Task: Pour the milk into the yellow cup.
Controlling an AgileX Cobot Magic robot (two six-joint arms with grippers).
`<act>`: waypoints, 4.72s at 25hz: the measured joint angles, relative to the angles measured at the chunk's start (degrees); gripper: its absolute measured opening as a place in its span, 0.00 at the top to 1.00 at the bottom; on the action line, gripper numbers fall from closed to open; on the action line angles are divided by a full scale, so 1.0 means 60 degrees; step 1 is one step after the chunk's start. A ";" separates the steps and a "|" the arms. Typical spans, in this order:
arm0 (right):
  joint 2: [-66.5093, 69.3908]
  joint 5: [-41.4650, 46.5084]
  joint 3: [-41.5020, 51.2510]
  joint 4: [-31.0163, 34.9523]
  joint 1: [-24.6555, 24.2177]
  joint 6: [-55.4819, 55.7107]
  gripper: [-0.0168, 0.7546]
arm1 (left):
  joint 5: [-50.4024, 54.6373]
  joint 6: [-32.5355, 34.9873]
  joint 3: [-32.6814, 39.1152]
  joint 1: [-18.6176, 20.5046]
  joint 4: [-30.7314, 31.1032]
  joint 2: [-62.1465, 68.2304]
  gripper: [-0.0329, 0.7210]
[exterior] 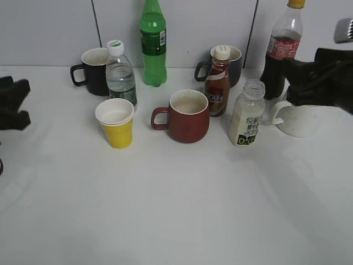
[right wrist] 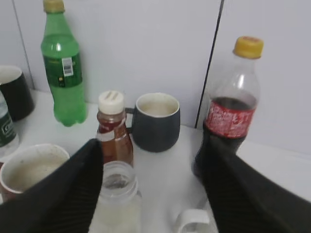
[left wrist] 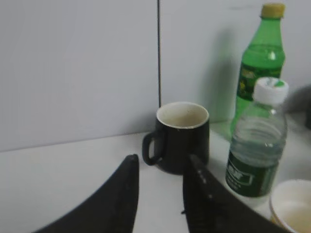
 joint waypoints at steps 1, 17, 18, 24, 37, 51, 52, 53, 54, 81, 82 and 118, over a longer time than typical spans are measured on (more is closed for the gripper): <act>0.0347 -0.0295 0.0065 -0.0128 0.0000 0.0135 0.35 | -0.0374 0.0000 0.0112 0.0000 0.0178 0.0231 0.63; 0.4028 -0.4634 0.1399 -0.1626 0.0000 0.0716 0.35 | -0.2001 0.0000 -0.0255 0.0000 0.3777 0.4084 0.21; 0.4106 -0.4740 0.1399 -0.1634 0.0000 0.0716 0.35 | -0.2009 0.0000 -0.0395 0.0000 0.3937 0.4224 0.21; 0.4178 -0.4927 0.1399 -0.1637 0.0000 0.0716 0.35 | -0.2027 0.0000 -0.1389 0.0000 0.4688 0.4946 0.20; 0.5121 -0.5146 0.1040 -0.1659 0.0000 0.0716 0.35 | -0.2027 -0.0540 -0.3206 -0.0306 0.5311 0.6283 0.15; 0.5140 -0.5208 0.0973 -0.1573 0.0000 0.0718 0.35 | -0.1442 -0.0551 -0.5177 -0.1442 0.4730 0.7294 0.16; 0.5140 -0.5208 0.0954 -0.1569 0.0000 0.0718 0.35 | -0.1409 -0.0551 -0.5275 -0.1475 0.4678 0.7390 0.16; 0.5140 -0.5208 0.0954 -0.1558 0.0000 0.0718 0.35 | -0.1383 -0.0551 -0.5353 -0.1492 0.4638 0.7455 0.16; 0.5140 -0.5208 0.0954 -0.1551 0.0000 0.0718 0.35 | -0.1341 -0.0551 -0.5410 -0.1518 0.4540 0.7531 0.17; 0.6917 -0.4722 -0.0911 -0.1551 0.0000 0.0746 0.19 | -0.1711 -0.0568 -0.4069 -0.1528 0.3939 0.6051 0.37; 0.7041 -0.4699 -0.0992 -0.1548 0.0000 0.0753 0.20 | -0.1753 -0.0568 -0.4023 -0.1528 0.3939 0.6015 0.37; 0.4616 -0.2270 -0.1722 -0.3431 0.0000 0.0166 0.42 | -0.1116 -0.1331 -0.3935 -0.2575 0.4558 0.4750 0.38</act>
